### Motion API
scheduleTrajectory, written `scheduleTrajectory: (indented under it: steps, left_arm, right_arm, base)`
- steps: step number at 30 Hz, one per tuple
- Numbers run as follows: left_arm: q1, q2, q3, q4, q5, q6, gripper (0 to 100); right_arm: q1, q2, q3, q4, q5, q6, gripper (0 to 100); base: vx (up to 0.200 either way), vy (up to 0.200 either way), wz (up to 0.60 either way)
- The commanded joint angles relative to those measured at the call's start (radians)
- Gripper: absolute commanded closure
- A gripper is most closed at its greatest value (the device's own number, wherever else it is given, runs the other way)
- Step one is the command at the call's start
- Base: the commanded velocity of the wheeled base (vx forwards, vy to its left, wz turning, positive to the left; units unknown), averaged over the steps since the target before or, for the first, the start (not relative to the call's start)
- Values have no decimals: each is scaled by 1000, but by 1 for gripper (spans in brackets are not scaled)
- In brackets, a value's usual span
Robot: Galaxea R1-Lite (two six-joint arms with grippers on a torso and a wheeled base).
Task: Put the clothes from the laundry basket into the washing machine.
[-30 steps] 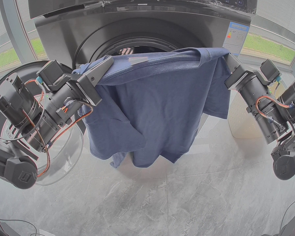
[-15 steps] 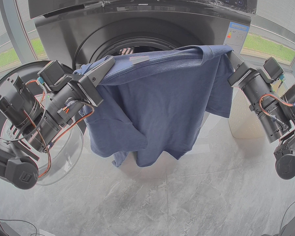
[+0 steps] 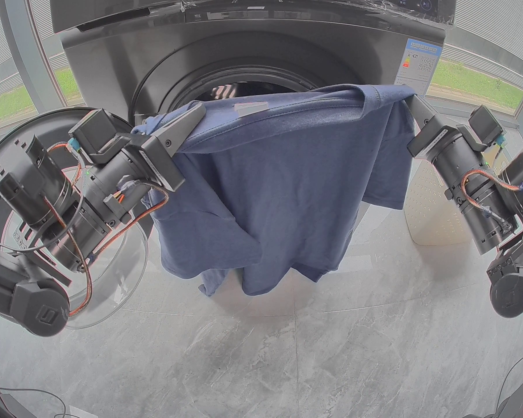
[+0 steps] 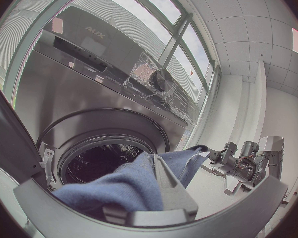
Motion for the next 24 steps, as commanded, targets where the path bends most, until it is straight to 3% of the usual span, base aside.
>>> scheduleTrajectory:
  steps: [1,12,21,24]
  left_arm:
    - [0,3,0,0,0,0,100]
    - [-5,4,2,0,0,2,100]
    - [-54,21,3,0,3,2,100]
    - [-65,19,3,0,2,2,100]
  right_arm:
    - [0,1,10,-1,0,0,100]
    - [17,15,24,-8,-9,5,100]
    - [62,150,30,-25,-12,20,100]
    - [66,255,-10,-33,0,29,100]
  base:
    - [0,0,0]
    - [0,0,0]
    - [0,0,0]
    - [0,0,0]
